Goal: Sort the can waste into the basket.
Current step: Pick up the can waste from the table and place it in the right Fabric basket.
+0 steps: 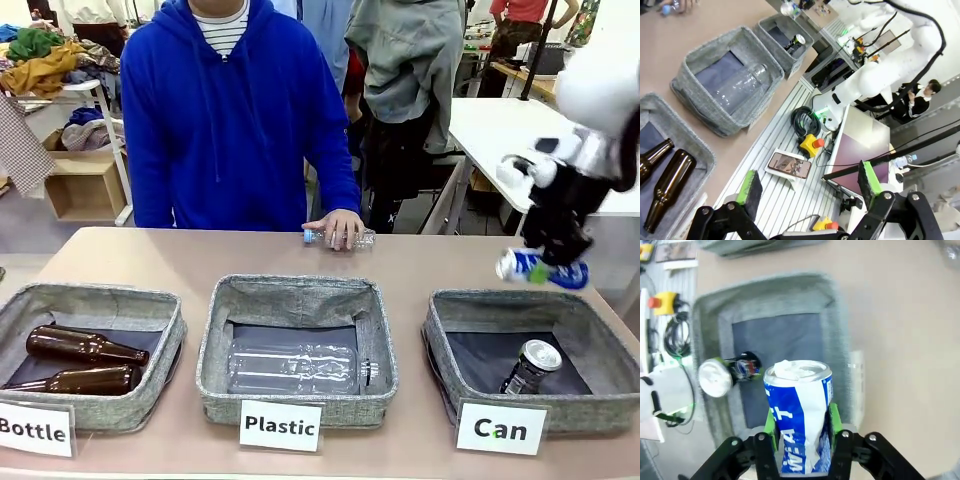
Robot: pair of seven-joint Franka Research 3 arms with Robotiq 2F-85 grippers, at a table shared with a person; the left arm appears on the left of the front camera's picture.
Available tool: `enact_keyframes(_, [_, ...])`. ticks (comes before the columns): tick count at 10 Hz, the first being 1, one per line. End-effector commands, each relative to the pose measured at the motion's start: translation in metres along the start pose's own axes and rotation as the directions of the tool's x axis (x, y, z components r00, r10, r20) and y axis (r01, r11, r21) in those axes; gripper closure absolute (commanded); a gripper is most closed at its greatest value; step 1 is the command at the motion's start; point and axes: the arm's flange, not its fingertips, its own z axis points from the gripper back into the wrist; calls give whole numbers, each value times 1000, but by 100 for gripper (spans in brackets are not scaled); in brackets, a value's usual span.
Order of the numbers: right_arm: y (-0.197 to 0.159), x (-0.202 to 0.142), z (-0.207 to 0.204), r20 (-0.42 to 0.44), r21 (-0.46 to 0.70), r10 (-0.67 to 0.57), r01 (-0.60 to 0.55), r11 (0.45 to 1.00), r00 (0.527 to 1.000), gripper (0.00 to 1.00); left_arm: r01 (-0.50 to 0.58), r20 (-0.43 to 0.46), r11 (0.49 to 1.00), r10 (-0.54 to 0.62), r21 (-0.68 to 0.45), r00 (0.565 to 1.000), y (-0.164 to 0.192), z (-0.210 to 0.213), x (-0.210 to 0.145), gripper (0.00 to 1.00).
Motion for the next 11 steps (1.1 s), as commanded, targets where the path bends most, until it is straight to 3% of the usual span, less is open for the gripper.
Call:
enact_keyframes(1, [15,-6,-17,18,-18,68,-68,998,997,100,-8,-2,1000,8,-6,1000,-2,0,-1,0])
enact_keyframes(4, [14,-9,-17,30,-47,87,-86,995,996,100,-8,-2,1000,8,-6,1000,-2,0,-1,0])
enact_keyframes(5, [11,-9,-16,14,-50,95,-94,994,995,3,-8,-2,1000,8,-6,1000,-2,0,-1,0])
enact_keyframes(9, [7,-7,-18,0,-37,104,-104,994,995,0,-8,-2,1000,8,-6,1000,-2,0,-1,0])
enact_keyframes(11, [0,-8,-16,57,-32,95,-94,995,994,0,-8,-2,1000,8,-6,1000,-2,0,-1,0])
